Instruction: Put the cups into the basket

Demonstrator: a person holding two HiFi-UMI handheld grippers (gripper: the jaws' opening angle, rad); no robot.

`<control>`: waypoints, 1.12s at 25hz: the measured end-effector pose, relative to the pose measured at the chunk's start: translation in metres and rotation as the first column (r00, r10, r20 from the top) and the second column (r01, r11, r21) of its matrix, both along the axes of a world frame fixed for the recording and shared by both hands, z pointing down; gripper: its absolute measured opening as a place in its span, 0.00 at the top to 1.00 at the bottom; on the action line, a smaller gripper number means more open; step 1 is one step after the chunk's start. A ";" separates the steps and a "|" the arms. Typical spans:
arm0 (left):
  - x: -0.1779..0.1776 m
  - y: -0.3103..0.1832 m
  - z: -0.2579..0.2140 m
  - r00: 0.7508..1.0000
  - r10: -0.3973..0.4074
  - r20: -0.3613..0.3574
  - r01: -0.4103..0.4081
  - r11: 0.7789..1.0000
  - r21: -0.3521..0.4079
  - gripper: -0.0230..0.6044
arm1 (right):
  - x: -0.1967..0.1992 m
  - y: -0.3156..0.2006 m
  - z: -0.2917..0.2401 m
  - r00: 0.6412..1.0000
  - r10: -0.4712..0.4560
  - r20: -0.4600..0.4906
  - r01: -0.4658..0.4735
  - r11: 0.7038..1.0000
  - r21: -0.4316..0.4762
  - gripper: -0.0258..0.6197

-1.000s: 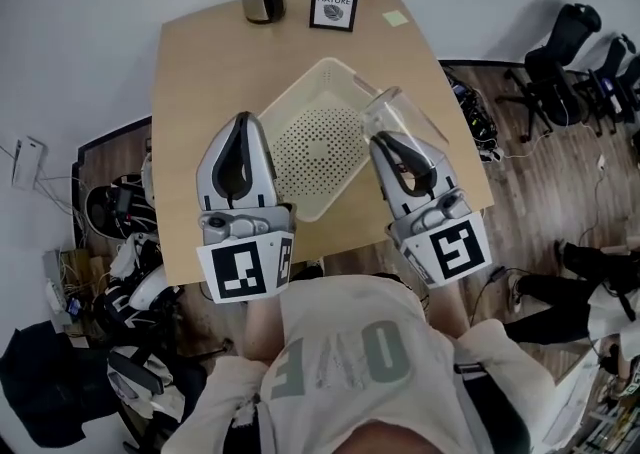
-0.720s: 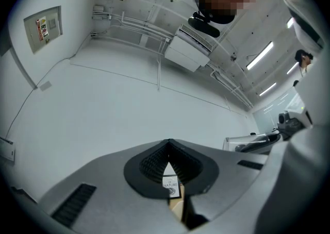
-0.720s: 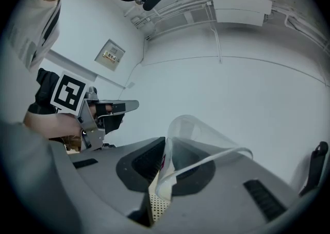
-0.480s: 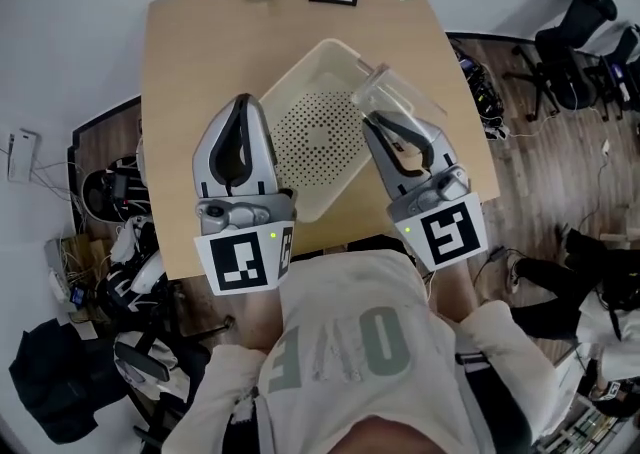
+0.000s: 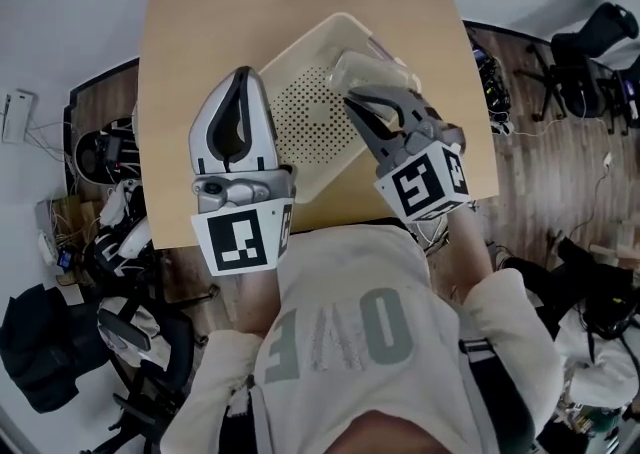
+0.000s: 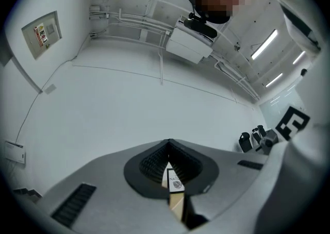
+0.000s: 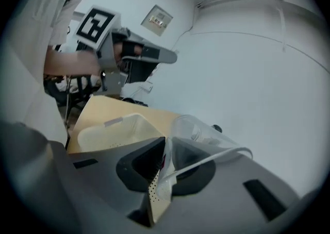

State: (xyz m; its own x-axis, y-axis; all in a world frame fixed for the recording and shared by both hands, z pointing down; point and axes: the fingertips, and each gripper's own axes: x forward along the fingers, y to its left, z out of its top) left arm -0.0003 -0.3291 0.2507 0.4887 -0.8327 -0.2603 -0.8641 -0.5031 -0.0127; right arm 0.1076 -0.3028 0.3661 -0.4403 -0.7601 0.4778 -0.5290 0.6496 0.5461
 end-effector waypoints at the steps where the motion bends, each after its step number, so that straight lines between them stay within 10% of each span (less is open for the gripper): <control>1: -0.001 -0.001 0.002 1.000 -0.010 0.001 0.010 1.000 -0.003 0.96 | -0.001 -0.003 0.012 0.999 -0.026 -0.044 0.025 1.000 -0.017 0.92; 11: -0.017 -0.006 0.014 0.996 -0.085 -0.015 0.084 0.996 -0.028 0.96 | -0.014 -0.021 0.094 0.893 -0.285 -0.347 0.209 0.948 -0.239 0.92; 28: -0.039 -0.022 0.046 0.987 -0.162 -0.011 0.160 0.981 -0.114 0.96 | 0.004 -0.026 0.222 0.439 -0.678 -0.589 0.272 0.726 -0.632 0.92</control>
State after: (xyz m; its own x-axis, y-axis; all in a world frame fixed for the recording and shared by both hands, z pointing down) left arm -0.0394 -0.3507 0.2969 0.3419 -0.9244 -0.1690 -0.9333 -0.3550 0.0539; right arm 0.1114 -0.3288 0.5884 0.0089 -0.1970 0.9804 0.4122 0.8940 0.1759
